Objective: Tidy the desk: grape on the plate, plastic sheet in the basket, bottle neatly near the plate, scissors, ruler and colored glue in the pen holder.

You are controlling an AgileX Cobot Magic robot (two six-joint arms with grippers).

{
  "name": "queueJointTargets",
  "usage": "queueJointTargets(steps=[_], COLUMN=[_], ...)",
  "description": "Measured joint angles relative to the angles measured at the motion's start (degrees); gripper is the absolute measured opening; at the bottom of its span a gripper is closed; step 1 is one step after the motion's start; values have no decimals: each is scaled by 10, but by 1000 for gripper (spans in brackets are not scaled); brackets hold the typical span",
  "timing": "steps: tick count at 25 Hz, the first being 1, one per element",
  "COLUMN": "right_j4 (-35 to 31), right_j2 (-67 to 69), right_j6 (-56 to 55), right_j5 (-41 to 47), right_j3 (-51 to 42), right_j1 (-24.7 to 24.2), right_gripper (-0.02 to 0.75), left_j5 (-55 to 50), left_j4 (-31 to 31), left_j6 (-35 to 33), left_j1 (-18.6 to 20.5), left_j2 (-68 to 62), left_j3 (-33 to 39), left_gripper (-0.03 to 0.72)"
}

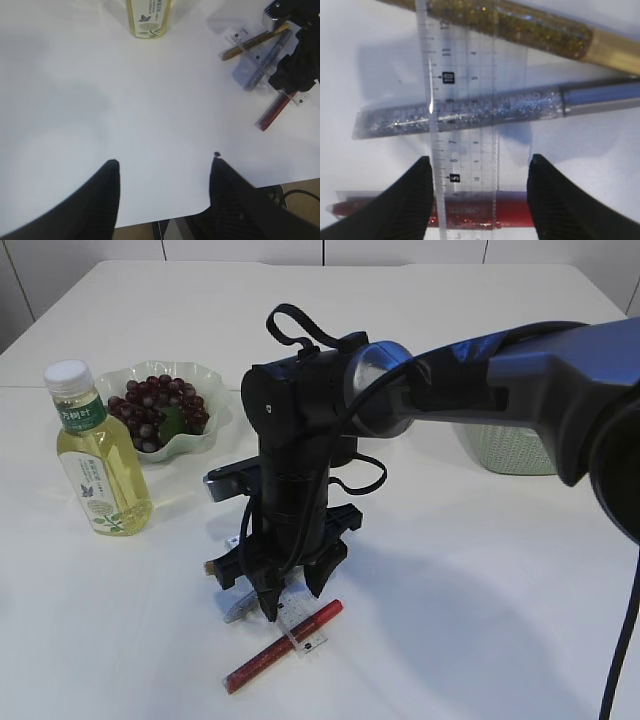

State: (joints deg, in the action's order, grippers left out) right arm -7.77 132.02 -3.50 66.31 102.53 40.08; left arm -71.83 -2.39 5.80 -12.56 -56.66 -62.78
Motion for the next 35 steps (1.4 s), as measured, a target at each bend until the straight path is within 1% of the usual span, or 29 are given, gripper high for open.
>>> queueJointTargets(steps=[8,12,20,28,35], right_j4=[2,18,39,39,40], right_j2=[0,0,0,14,17], right_j6=[-10,-16,-23,-26,-26], right_j5=[-2,-7,-11,3,7], right_j3=[0,0,0,4,29], right_j1=[2,13,14,14,14], right_gripper=[473,472,472,472,472], left_j5=[0,0,0,0,0], left_j4=[0,0,0,0,0], left_j6=[0,0,0,-1,-1], left_j1=[0,0,0,0,0], left_j2=[0,0,0,0,0], left_j3=[0,0,0,0,0], left_gripper=[417,417,417,417,417])
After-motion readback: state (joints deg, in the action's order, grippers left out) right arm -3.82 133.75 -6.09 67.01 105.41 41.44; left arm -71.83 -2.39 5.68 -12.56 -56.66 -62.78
